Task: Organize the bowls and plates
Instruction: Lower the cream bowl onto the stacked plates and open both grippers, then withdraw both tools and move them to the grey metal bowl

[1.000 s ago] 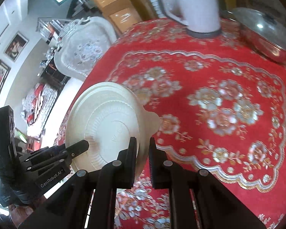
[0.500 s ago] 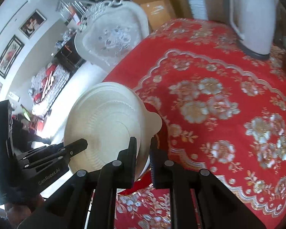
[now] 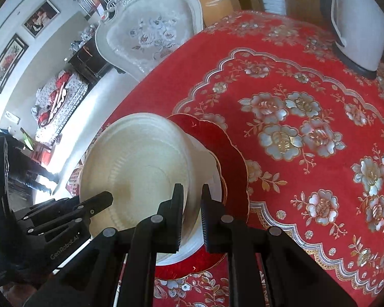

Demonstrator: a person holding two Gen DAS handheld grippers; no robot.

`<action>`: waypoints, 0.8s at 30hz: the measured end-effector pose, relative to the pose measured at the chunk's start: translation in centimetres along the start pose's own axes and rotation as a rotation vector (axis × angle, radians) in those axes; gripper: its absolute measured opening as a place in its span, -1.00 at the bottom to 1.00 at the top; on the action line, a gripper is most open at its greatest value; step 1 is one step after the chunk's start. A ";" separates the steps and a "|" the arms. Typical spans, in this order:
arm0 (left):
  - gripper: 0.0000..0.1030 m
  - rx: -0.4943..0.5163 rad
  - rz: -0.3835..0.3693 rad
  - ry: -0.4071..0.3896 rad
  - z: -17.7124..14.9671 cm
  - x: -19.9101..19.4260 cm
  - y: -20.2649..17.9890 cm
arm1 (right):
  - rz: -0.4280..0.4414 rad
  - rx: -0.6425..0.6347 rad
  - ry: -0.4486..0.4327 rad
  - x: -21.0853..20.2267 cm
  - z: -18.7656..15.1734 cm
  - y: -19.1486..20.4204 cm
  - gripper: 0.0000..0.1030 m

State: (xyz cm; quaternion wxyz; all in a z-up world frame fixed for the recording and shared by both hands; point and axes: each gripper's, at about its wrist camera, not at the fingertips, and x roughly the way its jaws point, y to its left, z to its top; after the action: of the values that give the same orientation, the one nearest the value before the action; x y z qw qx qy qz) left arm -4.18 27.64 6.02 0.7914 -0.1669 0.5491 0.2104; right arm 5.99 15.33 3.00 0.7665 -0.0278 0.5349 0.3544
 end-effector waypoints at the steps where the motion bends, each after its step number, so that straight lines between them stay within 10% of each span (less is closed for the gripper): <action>1: -0.53 0.002 -0.009 -0.003 0.1 -0.2 0.0 | 0.007 0.009 0.007 -0.1 -0.1 -0.2 -0.73; 12: -0.53 -0.003 -0.036 -0.147 0.7 -4.9 -1.3 | 0.055 0.061 -0.080 -4.0 -1.2 -1.4 -0.62; 24: -0.53 0.237 -0.153 -0.184 -0.1 -5.8 -14.2 | -0.048 0.217 -0.228 -13.3 -6.1 -9.3 -0.40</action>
State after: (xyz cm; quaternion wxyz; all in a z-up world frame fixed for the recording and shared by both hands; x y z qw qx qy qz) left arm 1.26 14.60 11.90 0.8662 -0.0938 0.4810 0.0978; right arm 4.09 -1.04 8.47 0.8289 0.0830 0.4788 0.2771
